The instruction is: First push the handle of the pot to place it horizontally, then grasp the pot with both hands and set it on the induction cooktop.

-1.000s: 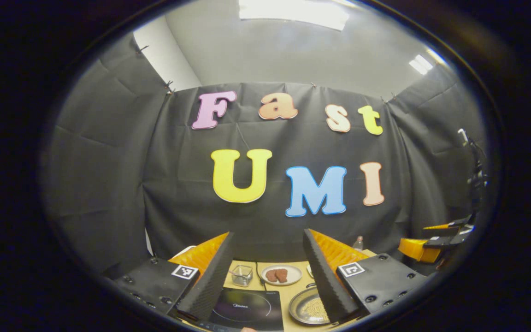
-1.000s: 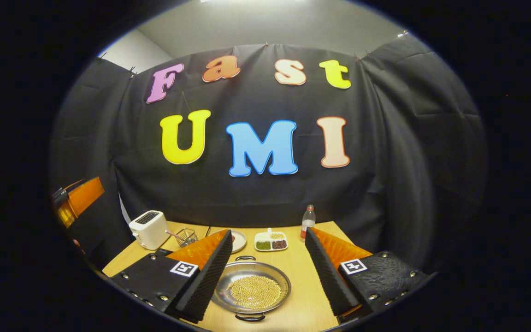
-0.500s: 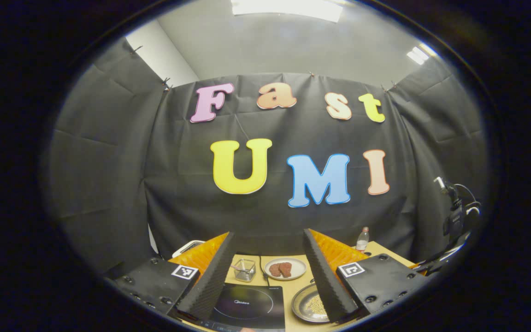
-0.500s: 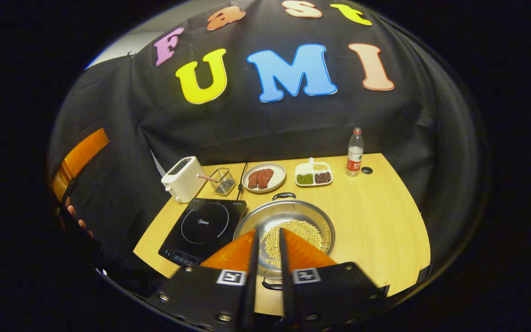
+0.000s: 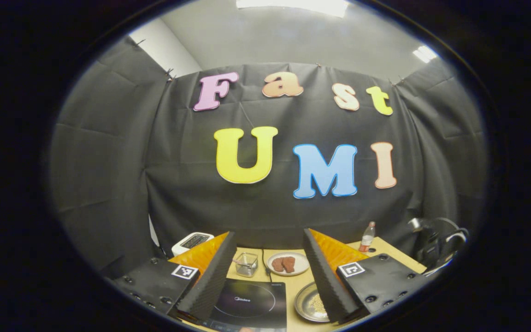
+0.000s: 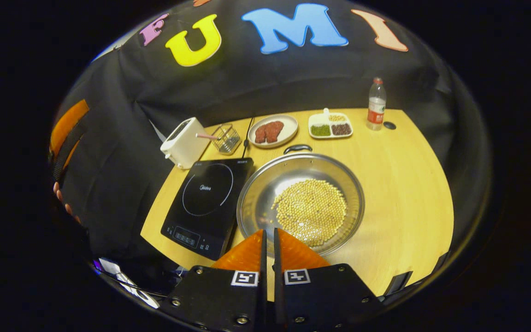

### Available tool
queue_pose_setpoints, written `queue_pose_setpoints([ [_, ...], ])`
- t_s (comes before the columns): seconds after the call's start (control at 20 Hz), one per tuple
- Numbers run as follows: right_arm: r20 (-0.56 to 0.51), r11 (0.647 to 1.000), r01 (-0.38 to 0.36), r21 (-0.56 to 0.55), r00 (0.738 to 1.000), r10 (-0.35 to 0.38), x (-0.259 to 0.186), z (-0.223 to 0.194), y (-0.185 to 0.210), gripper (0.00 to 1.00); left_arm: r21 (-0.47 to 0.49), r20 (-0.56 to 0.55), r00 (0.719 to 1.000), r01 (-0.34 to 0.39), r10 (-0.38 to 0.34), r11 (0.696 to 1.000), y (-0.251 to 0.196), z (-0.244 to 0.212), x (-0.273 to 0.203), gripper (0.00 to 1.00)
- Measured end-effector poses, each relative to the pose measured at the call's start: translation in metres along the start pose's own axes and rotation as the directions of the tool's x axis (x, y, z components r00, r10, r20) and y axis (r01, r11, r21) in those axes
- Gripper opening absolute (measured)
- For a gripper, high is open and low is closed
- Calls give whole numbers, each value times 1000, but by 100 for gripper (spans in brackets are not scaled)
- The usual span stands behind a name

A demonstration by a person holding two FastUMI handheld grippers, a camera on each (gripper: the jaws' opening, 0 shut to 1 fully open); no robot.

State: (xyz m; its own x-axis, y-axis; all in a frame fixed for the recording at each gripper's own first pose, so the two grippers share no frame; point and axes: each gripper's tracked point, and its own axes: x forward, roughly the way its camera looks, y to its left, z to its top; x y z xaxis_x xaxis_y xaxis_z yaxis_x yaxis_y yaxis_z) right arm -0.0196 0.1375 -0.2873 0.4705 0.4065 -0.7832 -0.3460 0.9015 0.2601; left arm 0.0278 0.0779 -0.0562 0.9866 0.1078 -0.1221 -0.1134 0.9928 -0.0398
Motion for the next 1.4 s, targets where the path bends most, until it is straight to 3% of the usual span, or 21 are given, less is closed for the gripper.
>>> queue_pose_setpoints([
  [0.05, -51, 1000, -5, -23, 999, 4, 10, -11, -2, 6, 5, 0, 1000, -10, 10, 1000, 3, -1, 2, 95],
  [0.1, -92, 999, -13, -42, 996, 9, 19, -21, -3, 6, 8, -2, 1000, -15, 15, 1000, 4, -2, 3, 91],
  [0.25, -185, 997, -58, -42, 981, 50, 35, -45, 0, 7, 11, -23, 1000, -20, 20, 1000, 6, -15, 7, 95],
  [0.35, -236, 996, -60, -60, 971, 45, 46, -59, -5, 7, 19, -39, 999, -32, 32, 999, 8, -23, 9, 91],
  [0.5, -297, 996, -67, -55, 954, 48, 59, -73, -5, 7, 5, -58, 998, -38, 39, 999, 7, -31, 13, 95],
  [0.55, -313, 996, -74, -43, 948, 57, 61, -77, -3, 6, 5, -62, 997, -40, 41, 999, 8, -33, 14, 91],
  [1.0, -316, 989, -100, 105, 940, 129, 87, -88, 9, 6, 32, -84, 995, -50, 53, 998, 8, -39, 7, 93],
  [1.4, -278, 976, -48, 214, 954, 108, 82, -92, -14, 6, 27, -91, 996, -3, 6, 1000, -11, -45, 11, 92],
])
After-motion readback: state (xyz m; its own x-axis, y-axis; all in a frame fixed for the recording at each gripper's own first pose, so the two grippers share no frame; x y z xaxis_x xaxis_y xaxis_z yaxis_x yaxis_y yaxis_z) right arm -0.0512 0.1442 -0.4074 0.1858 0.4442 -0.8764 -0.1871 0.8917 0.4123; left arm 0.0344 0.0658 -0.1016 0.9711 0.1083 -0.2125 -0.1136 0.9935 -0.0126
